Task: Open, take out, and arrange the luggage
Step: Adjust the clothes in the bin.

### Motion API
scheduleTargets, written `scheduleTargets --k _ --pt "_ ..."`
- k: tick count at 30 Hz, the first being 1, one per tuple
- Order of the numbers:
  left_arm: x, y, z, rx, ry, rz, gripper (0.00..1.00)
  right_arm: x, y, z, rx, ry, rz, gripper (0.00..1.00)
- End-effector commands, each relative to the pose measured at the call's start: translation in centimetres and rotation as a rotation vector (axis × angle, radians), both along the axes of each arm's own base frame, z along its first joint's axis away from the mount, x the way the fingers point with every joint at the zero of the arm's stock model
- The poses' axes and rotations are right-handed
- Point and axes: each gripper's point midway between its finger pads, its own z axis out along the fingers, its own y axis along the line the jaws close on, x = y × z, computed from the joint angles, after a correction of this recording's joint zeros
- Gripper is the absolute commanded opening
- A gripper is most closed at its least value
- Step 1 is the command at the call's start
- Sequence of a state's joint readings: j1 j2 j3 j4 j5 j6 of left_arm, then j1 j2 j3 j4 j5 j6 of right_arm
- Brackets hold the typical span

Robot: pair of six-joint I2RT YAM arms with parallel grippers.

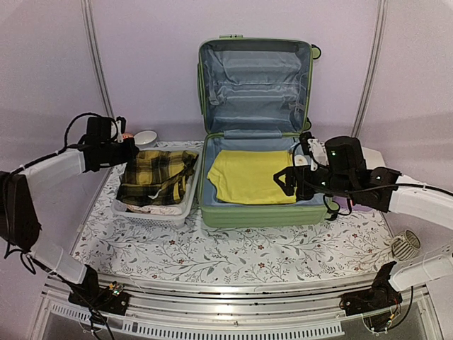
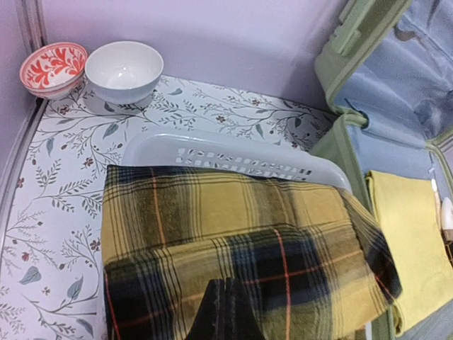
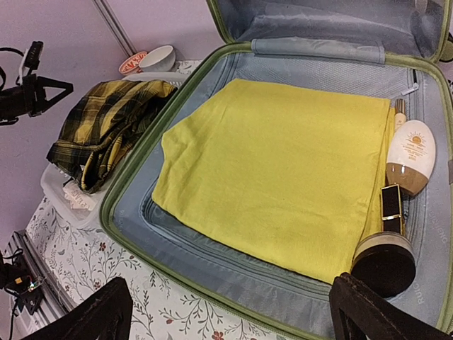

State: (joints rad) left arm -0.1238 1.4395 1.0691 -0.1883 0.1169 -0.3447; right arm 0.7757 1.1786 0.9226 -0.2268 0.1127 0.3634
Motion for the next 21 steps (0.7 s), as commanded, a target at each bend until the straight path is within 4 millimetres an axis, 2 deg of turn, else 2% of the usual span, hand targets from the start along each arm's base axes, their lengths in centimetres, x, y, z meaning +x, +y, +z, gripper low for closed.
scheduleTargets --k 1,6,8,9,11,14,17,19,21 --pt "2.6 1.0 -4.5 -0.011 0.075 0.031 0.0 0.7 0.5 0.7 0.037 -0.01 -0.012 0.99" --pt "3.6 -0.3 -11.8 -0.072 0.205 -0.019 0.0 0.4 0.5 0.8 0.076 0.015 -0.017 0.99" --pt "4.0 -0.8 -12.9 -0.097 0.233 -0.046 0.0 0.2 0.4 0.7 0.083 0.023 -0.02 0.99" --pt "4.1 -1.1 -12.9 -0.11 0.243 -0.062 0.0 0.1 0.3 0.6 0.086 0.028 -0.023 0.99" --pt "4.6 -1.5 -11.3 -0.12 0.236 -0.085 0.0 0.0 0.1 0.7 0.091 0.034 -0.031 0.99" --pt "4.5 -1.8 -7.0 -0.124 0.16 -0.112 0.0 -0.1 0.1 1.2 0.101 0.033 -0.03 0.99" --pt "3.0 -2.3 -2.7 -0.137 0.071 -0.153 0.0 -0.1 0.1 1.7 0.101 0.028 -0.031 0.99" --pt "1.7 -2.7 -0.7 -0.146 0.035 -0.181 0.0 -0.1 0.0 1.8 0.096 0.023 -0.033 0.99" --pt "0.2 -3.0 0.3 -0.154 0.019 -0.205 0.0 0.0 -0.1 1.8 0.091 0.02 -0.036 0.99"
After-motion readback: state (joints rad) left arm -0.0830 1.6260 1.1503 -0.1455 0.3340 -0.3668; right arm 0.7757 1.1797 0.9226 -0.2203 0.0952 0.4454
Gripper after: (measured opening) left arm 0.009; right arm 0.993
